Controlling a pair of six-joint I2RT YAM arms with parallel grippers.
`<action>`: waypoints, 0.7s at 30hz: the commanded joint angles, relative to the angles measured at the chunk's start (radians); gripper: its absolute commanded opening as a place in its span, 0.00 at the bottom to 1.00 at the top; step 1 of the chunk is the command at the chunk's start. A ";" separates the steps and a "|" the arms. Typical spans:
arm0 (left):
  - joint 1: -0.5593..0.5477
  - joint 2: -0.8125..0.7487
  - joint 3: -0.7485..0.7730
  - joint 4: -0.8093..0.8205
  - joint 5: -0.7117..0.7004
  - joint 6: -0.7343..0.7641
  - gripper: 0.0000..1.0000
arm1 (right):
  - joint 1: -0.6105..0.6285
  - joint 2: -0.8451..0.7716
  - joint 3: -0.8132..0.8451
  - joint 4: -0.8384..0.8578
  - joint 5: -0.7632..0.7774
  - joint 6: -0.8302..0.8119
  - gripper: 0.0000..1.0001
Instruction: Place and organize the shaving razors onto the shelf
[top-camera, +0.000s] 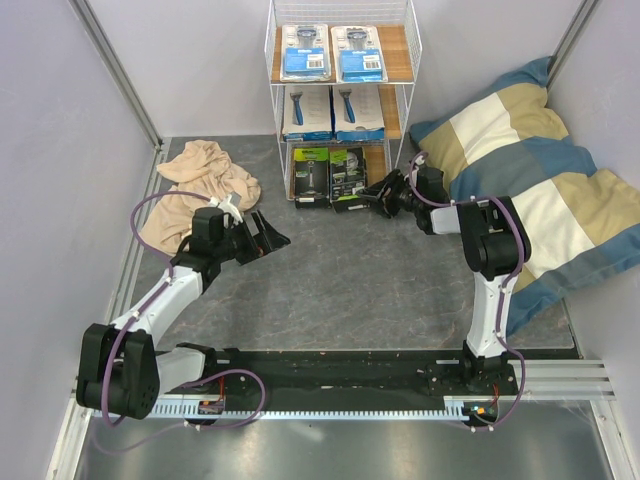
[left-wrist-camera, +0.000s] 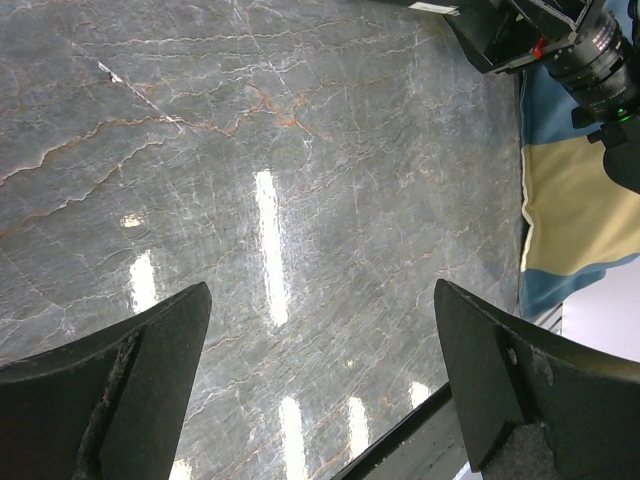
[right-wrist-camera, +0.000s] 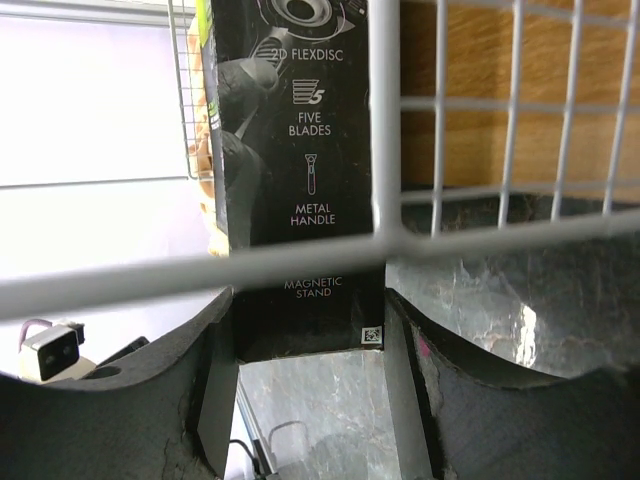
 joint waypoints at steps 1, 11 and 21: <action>-0.002 -0.002 -0.007 0.044 0.025 0.023 1.00 | 0.000 0.003 0.074 0.067 -0.021 0.001 0.28; -0.003 -0.009 -0.033 0.072 0.036 0.009 1.00 | 0.000 0.025 0.064 0.028 0.045 -0.006 0.59; -0.011 -0.015 -0.041 0.081 0.040 0.001 1.00 | -0.001 -0.069 0.027 -0.152 0.151 -0.129 0.98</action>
